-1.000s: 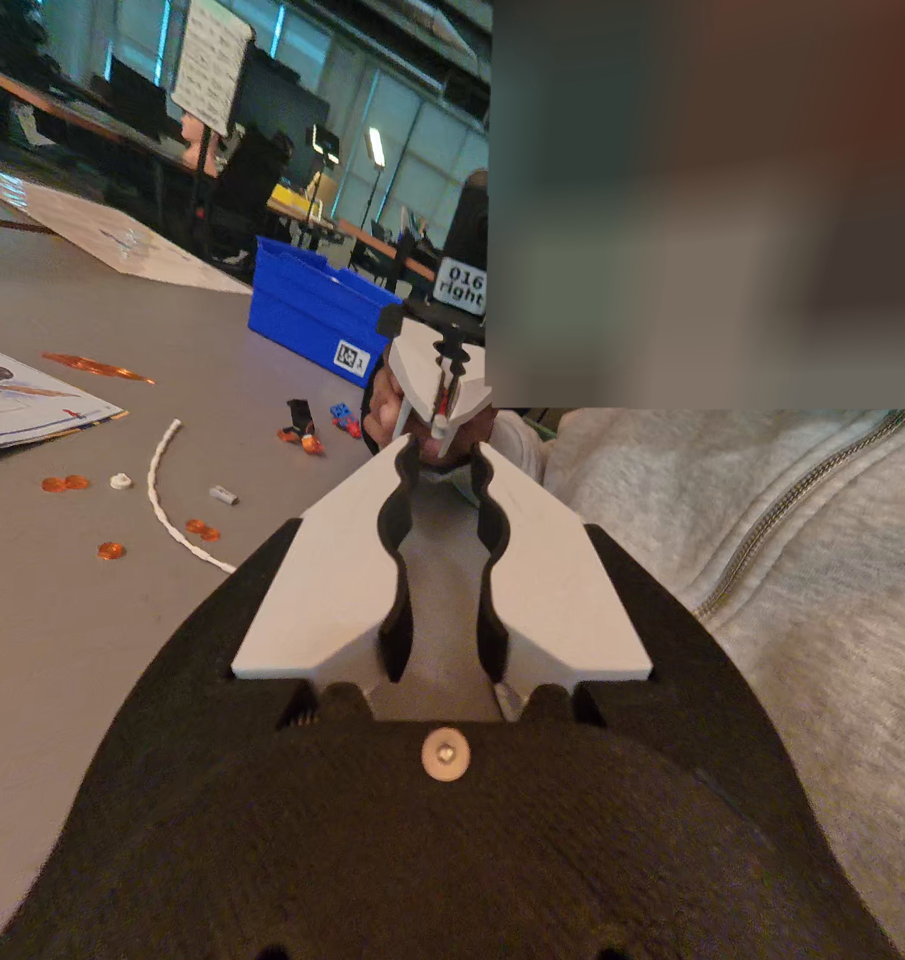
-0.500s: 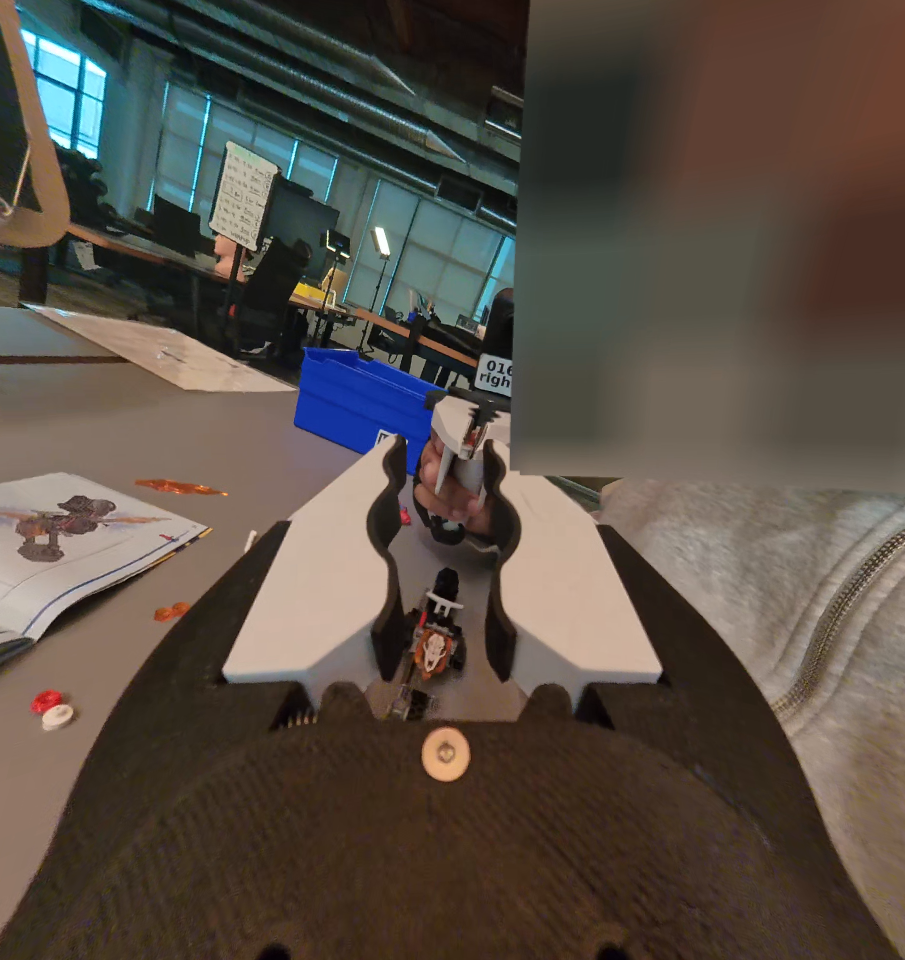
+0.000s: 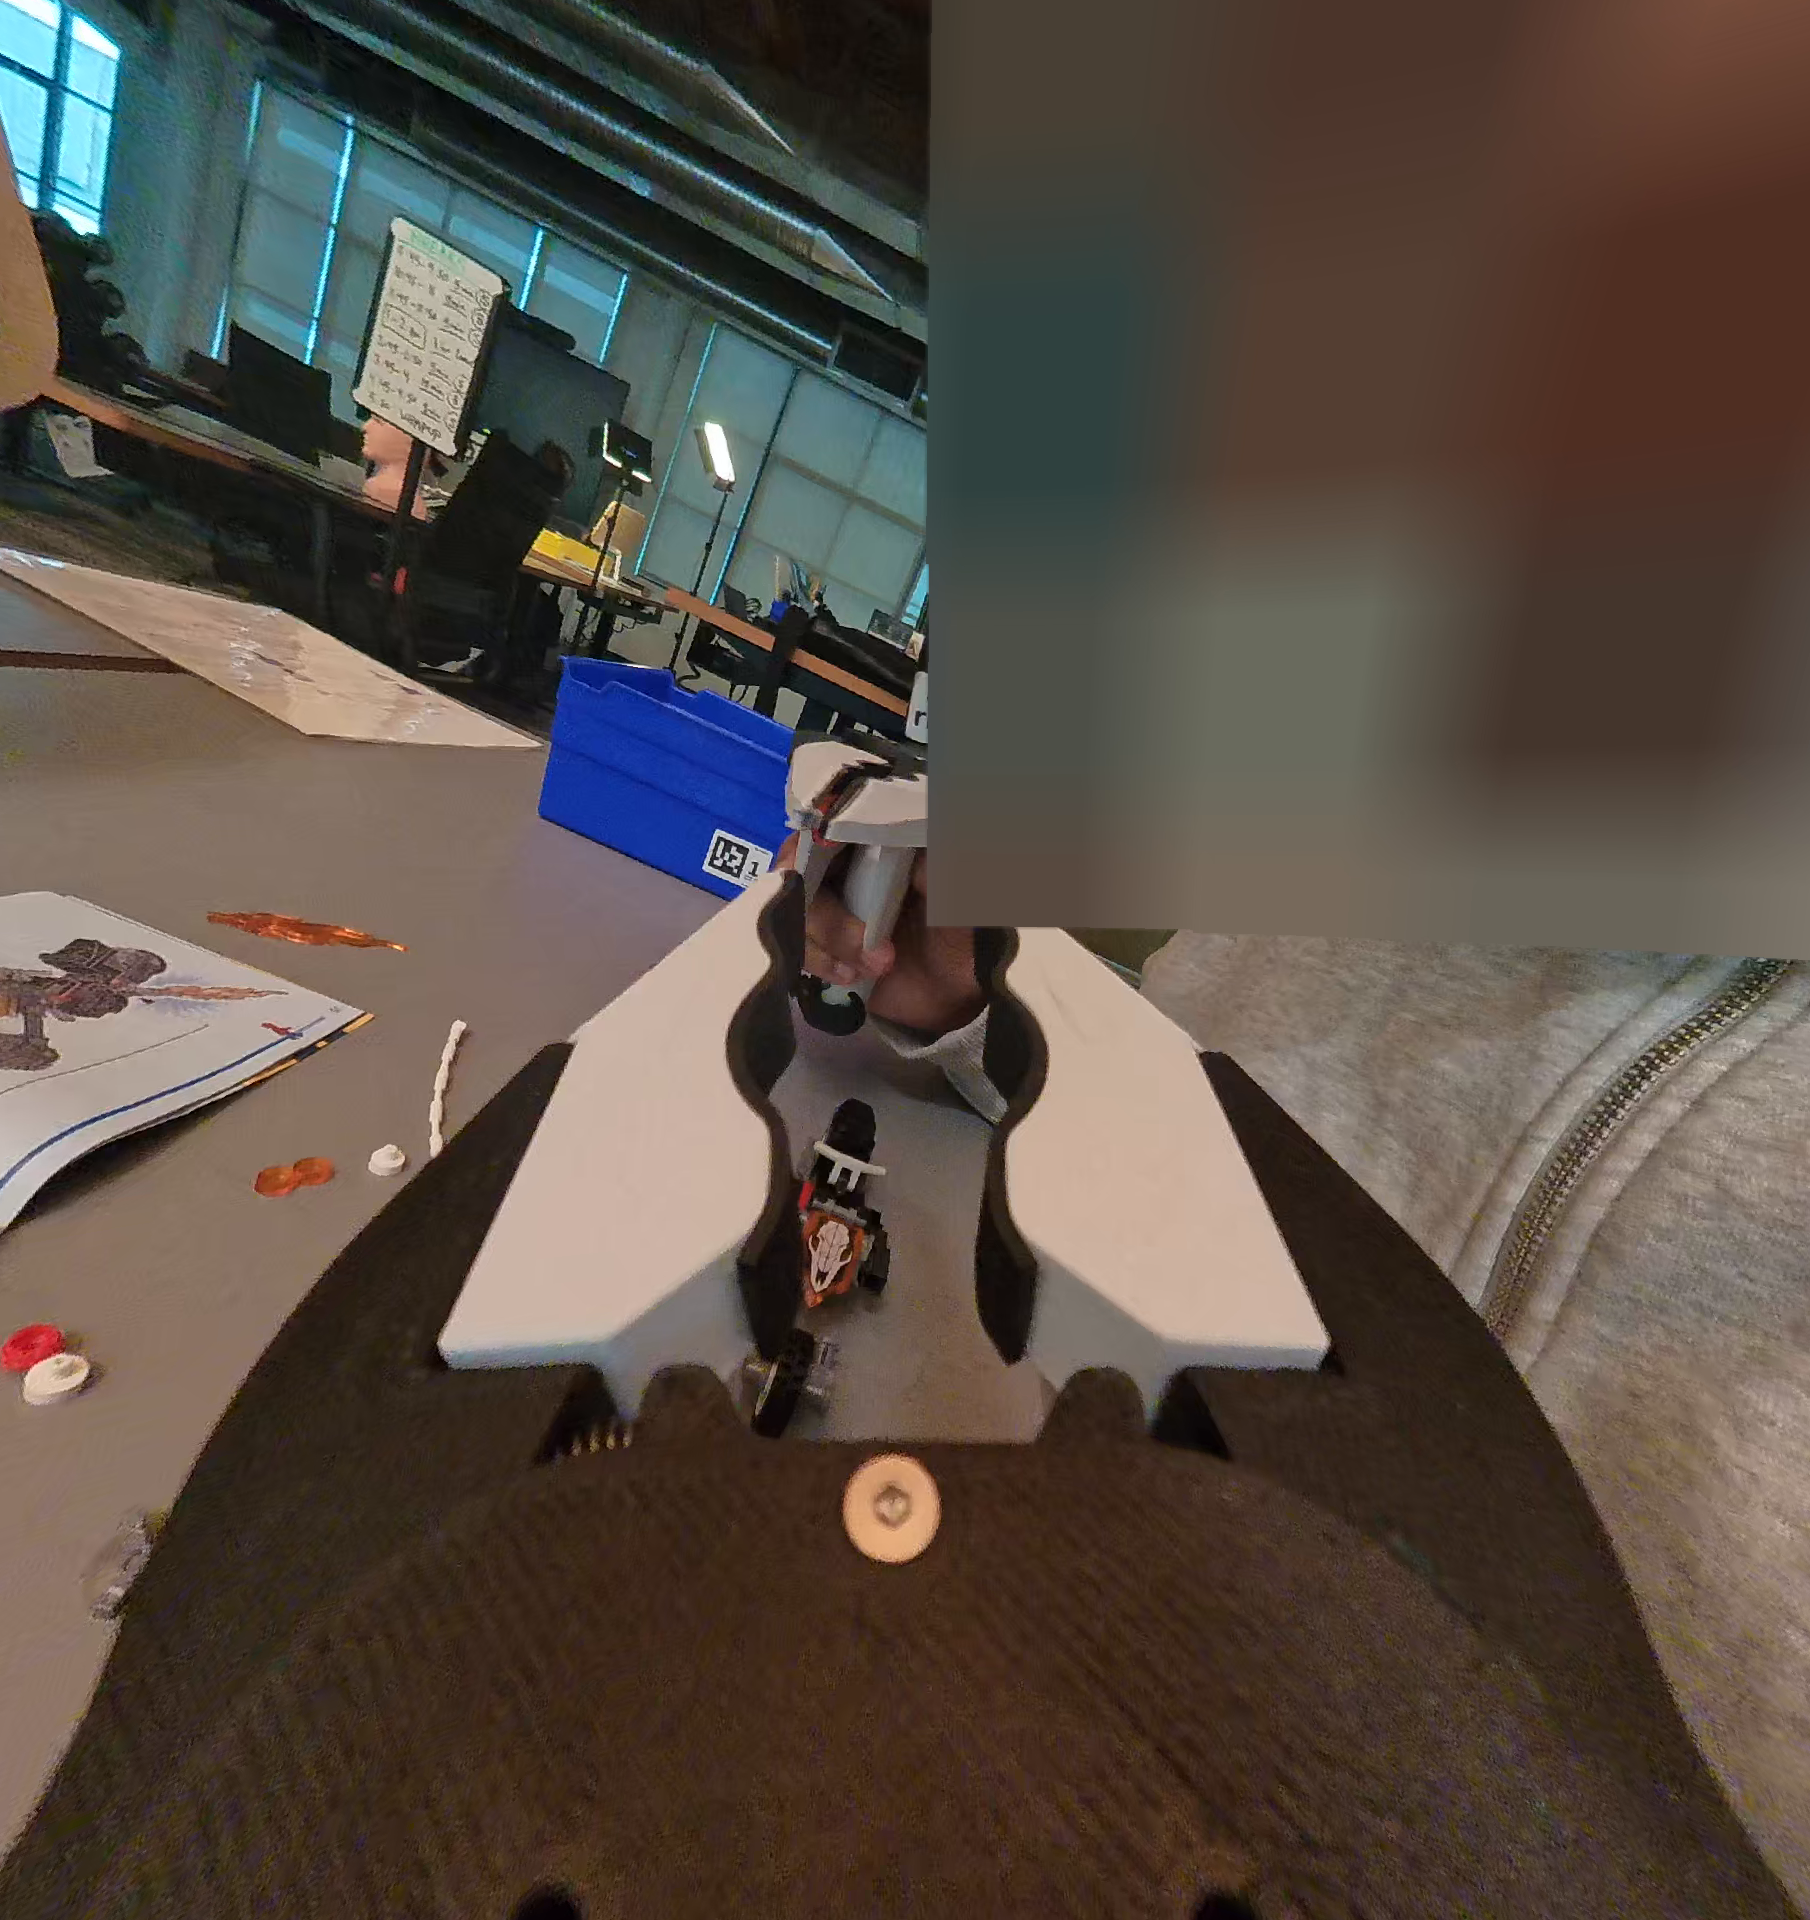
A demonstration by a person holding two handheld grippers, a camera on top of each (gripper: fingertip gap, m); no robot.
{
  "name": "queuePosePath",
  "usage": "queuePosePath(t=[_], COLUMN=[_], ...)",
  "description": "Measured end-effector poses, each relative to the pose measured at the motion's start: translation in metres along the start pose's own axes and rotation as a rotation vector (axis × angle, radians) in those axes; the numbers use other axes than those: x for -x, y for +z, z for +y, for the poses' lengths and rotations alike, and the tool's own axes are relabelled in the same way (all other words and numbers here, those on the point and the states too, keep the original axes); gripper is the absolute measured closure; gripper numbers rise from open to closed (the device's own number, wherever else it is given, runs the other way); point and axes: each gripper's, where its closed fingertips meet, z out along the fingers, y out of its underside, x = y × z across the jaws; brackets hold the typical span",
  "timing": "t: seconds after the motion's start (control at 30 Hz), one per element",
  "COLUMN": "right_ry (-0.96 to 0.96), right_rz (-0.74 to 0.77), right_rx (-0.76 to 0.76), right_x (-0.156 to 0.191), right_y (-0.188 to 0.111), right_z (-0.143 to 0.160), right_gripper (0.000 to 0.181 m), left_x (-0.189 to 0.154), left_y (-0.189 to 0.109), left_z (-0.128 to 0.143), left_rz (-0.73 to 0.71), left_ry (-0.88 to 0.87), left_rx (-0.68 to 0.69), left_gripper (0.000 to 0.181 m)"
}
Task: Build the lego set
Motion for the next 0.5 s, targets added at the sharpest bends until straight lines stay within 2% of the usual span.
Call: queuePosePath(t=[0.5], right_ry=[-0.002], right_rz=[0.007], right_rx=[0.002], right_x=[0.0], right_y=[0.0001], right_z=[-0.0007], right_gripper=[0.181], left_x=[-0.0012], left_y=[0.001], left_z=[0.0007], left_rz=[0.02], left_ry=[-0.027], left_rx=[-0.003], left_gripper=[0.15])
